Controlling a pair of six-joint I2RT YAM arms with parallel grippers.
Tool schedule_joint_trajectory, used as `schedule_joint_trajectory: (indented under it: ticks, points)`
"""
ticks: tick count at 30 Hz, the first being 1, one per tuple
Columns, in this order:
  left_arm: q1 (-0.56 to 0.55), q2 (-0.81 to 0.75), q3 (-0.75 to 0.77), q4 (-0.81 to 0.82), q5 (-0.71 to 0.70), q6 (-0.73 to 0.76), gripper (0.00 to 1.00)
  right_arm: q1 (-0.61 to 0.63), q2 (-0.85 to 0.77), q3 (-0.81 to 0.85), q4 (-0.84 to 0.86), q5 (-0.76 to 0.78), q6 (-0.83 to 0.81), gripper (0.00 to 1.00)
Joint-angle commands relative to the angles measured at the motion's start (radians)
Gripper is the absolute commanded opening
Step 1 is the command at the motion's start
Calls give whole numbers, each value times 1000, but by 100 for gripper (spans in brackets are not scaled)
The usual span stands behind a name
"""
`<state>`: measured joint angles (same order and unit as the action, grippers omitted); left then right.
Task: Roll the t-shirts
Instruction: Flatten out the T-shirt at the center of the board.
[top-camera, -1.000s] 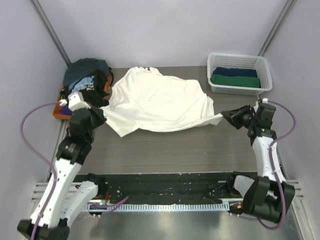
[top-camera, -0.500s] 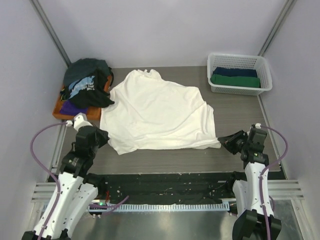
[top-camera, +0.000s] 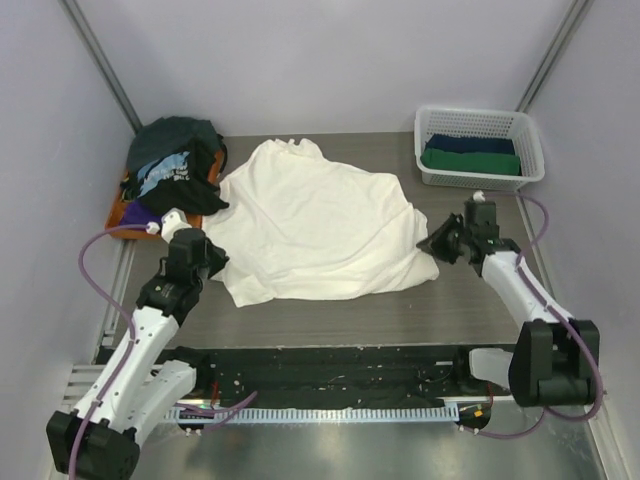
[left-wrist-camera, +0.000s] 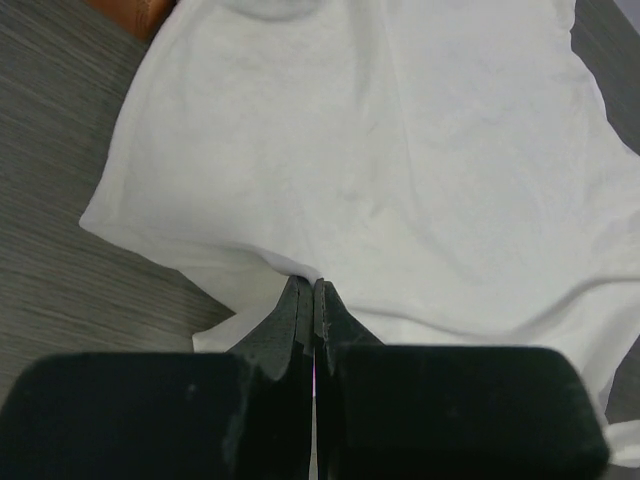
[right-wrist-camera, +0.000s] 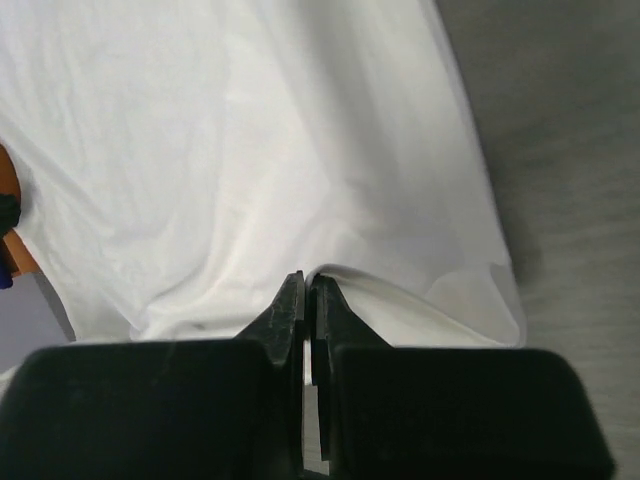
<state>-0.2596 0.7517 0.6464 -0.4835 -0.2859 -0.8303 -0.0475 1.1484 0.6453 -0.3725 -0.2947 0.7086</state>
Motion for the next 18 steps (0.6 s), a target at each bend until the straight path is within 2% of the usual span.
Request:
schedule_joint_trajectory:
  ticks: [1, 3, 10, 18]
  points:
    - [2, 69, 58, 137, 7, -13, 0, 116, 173, 297, 121, 204, -73, 1]
    - [2, 107, 74, 157, -1, -9, 0, 135, 322, 405, 83, 224, -115, 1]
    - [0, 222, 119, 236, 11, -15, 0, 182, 748, 943, -55, 370, -248, 1]
    - [0, 296, 162, 275, 17, -7, 0, 205, 1036, 1308, -97, 503, -348, 1]
